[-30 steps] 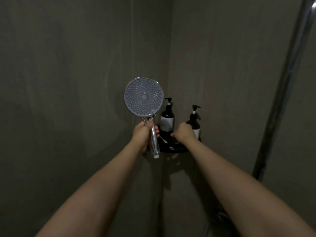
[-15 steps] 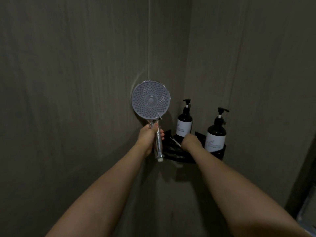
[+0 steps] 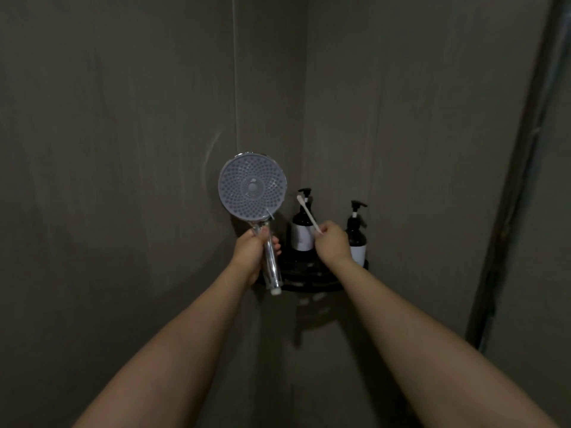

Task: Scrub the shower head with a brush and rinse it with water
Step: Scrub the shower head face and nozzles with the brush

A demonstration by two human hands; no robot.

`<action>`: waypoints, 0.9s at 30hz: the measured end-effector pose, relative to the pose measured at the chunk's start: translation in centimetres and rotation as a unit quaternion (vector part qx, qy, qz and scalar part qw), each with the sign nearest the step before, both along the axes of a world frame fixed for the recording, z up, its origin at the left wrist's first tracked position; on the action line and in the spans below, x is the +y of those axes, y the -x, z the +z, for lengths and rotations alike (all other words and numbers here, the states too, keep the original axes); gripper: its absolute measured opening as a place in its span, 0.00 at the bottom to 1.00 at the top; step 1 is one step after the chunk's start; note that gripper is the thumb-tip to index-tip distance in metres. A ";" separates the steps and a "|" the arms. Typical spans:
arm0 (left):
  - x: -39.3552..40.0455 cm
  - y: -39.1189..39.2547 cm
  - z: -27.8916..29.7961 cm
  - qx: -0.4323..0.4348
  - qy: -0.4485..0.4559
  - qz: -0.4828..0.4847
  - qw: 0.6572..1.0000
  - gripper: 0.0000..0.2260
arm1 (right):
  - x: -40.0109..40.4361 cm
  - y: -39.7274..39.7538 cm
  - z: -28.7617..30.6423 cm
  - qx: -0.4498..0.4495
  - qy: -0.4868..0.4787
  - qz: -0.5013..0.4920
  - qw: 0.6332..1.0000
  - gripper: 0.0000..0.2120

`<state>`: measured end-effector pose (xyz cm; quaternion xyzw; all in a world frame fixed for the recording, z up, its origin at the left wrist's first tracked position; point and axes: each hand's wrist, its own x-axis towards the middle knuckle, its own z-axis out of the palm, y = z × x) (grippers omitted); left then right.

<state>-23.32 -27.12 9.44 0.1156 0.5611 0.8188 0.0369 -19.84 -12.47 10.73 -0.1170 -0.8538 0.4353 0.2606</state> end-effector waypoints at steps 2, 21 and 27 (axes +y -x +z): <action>0.9 -1.8 -0.2 -0.001 -0.001 0.002 1.000 0.10 | 1.1 -1.9 0.5 0.064 0.070 -0.007 0.995 0.12; 6.1 -18.9 -5.9 0.006 0.179 0.025 0.983 0.11 | 1.0 -20.2 1.1 0.020 -0.325 0.018 0.945 0.14; 4.2 -19.4 -5.1 0.015 0.158 0.030 0.987 0.12 | 3.5 -20.7 3.5 0.063 0.017 -0.160 0.985 0.14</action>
